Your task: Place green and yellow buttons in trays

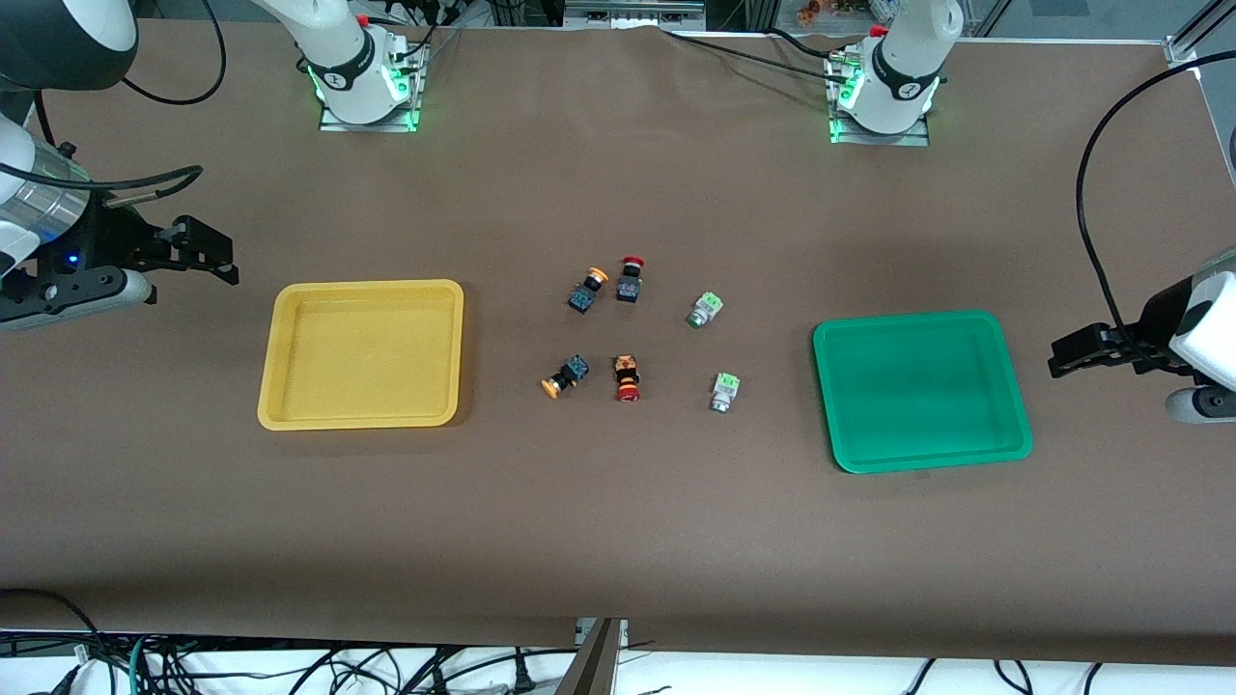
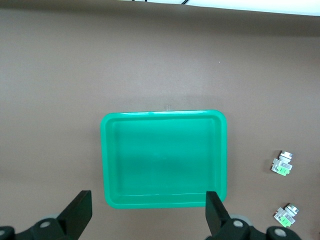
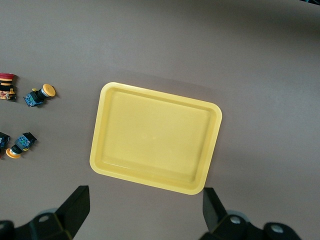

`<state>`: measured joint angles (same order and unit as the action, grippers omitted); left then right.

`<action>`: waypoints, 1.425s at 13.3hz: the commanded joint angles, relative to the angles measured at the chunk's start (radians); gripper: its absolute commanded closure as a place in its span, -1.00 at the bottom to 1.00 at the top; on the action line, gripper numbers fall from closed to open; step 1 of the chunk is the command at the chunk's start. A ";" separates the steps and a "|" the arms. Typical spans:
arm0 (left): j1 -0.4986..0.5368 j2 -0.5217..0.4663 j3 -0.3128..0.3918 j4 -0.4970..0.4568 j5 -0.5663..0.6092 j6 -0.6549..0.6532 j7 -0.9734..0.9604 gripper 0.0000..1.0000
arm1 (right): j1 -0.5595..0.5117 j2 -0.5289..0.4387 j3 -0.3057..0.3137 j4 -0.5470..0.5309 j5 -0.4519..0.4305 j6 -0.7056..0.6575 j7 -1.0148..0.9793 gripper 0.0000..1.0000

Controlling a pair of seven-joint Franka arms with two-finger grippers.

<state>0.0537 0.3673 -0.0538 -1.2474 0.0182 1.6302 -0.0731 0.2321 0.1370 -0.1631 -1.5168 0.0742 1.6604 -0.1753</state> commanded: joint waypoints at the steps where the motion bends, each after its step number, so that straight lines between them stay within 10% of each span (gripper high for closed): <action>1: 0.005 0.007 -0.004 0.025 0.020 -0.015 0.004 -1.00 | -0.005 0.001 0.004 0.009 0.012 -0.004 0.008 -0.99; 19: -0.227 0.154 -0.009 0.005 -0.055 0.072 -0.208 -1.00 | -0.010 0.018 0.004 0.007 0.004 -0.014 -0.016 -0.99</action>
<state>-0.1347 0.4922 -0.0723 -1.2563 -0.0191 1.6640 -0.2684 0.2315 0.1540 -0.1626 -1.5174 0.0743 1.6584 -0.1768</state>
